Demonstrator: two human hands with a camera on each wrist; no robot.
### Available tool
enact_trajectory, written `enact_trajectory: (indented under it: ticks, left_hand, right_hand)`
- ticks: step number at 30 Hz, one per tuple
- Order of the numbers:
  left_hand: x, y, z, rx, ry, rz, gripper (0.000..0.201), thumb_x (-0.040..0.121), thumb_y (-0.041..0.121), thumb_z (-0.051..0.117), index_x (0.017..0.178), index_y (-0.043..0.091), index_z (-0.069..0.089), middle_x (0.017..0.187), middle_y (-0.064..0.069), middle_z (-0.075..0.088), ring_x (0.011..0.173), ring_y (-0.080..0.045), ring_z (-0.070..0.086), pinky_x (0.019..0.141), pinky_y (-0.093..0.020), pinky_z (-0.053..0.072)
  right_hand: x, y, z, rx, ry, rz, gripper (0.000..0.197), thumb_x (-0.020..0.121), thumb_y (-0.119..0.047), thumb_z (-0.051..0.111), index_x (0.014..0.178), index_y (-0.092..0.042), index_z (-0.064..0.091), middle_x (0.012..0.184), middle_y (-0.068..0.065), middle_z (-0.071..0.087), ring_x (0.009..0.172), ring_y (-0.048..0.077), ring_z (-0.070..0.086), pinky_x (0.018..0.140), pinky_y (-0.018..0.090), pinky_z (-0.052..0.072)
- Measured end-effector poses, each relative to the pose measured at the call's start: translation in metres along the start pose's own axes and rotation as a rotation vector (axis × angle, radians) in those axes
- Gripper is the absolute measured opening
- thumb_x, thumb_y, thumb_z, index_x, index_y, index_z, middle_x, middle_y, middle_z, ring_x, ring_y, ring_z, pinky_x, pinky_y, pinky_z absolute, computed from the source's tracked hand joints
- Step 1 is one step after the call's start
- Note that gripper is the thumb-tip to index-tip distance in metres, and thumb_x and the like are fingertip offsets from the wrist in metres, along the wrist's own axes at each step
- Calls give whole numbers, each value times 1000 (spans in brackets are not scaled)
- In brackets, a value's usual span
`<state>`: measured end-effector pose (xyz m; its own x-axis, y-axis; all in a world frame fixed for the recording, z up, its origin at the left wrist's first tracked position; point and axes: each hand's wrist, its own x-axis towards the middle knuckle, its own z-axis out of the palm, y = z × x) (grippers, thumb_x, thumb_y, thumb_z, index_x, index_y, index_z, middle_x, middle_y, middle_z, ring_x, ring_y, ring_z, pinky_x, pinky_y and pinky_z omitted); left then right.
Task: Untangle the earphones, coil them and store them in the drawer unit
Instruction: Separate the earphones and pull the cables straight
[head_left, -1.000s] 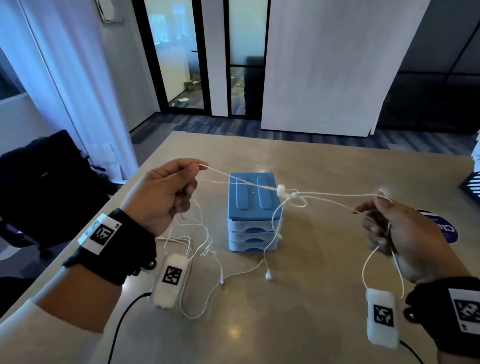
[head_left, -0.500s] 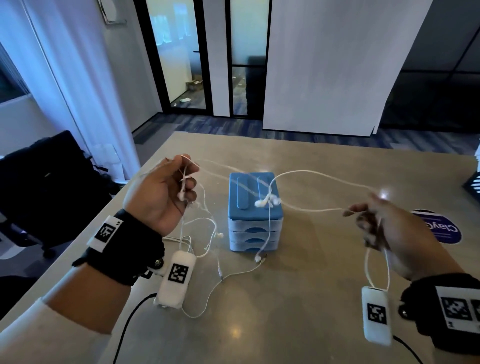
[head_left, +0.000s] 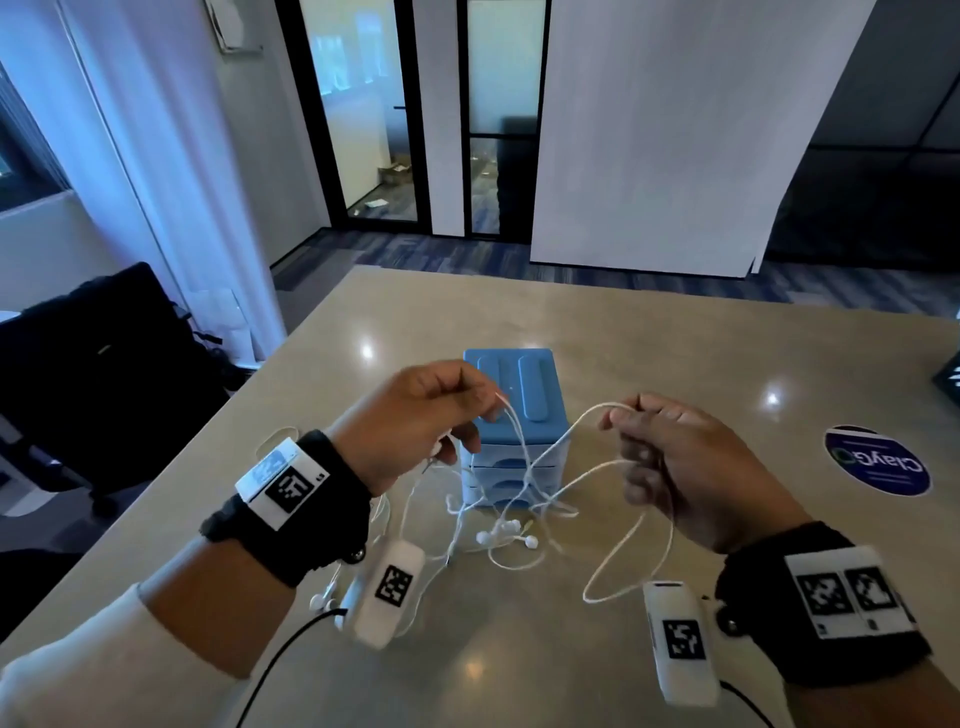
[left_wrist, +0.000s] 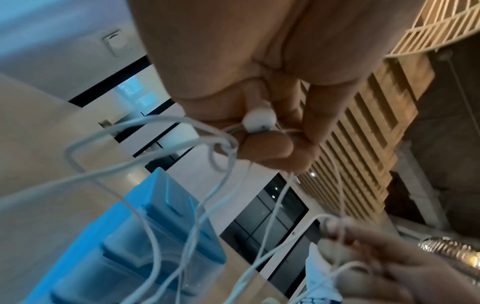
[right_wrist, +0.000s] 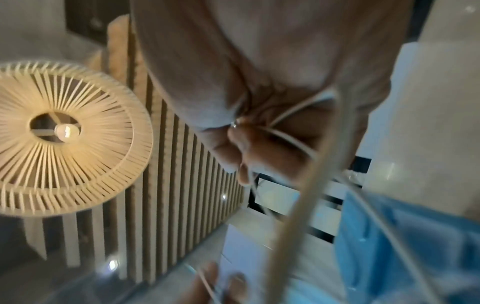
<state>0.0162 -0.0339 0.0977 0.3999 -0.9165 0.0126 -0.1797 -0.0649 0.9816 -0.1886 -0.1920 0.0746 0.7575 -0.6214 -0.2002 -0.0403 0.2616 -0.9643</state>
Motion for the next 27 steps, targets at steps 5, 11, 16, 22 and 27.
enact_trajectory:
  ticks: [5, 11, 16, 22, 27]
  left_hand:
    - [2, -32, -1, 400, -261, -139, 9, 89, 29, 70, 92, 22, 76, 82, -3, 72, 68, -11, 61, 59, -25, 50]
    - [-5, -89, 20, 670, -361, -201, 14, 88, 28, 69, 94, 20, 78, 62, 20, 64, 54, 12, 53, 58, -3, 37]
    - [-7, -116, 22, 518, -330, -425, 20, 95, 14, 56, 88, 17, 74, 39, 19, 54, 33, 4, 43, 39, -10, 35]
    - [-8, -138, 4, 453, -265, -505, 20, 77, 41, 64, 74, 27, 78, 52, 5, 53, 53, -18, 43, 51, -25, 38]
    - [-4, -130, -3, 498, -262, -437, 17, 87, 27, 67, 75, 32, 78, 62, 13, 65, 60, -7, 52, 56, -21, 44]
  right_hand:
    - [-12, -45, 4, 6, -58, -165, 28, 89, -32, 59, 98, -8, 69, 65, 1, 46, 42, 7, 23, 40, 19, 17]
    - [-19, -101, 9, 188, -6, -527, 20, 101, -27, 51, 91, -18, 66, 57, -4, 40, 40, 7, 21, 47, 19, 13]
    - [-20, -129, 4, 168, 54, -601, 28, 106, -26, 43, 88, -22, 63, 55, -6, 27, 40, 8, 19, 46, 18, 18]
    - [-15, -146, -11, 112, 94, -660, 28, 104, -31, 47, 82, -21, 61, 56, -6, 24, 41, 8, 17, 41, 19, 20]
    - [-12, -146, -13, -41, 126, -597, 26, 101, -26, 50, 80, -19, 63, 57, -6, 37, 43, 9, 28, 44, 19, 21]
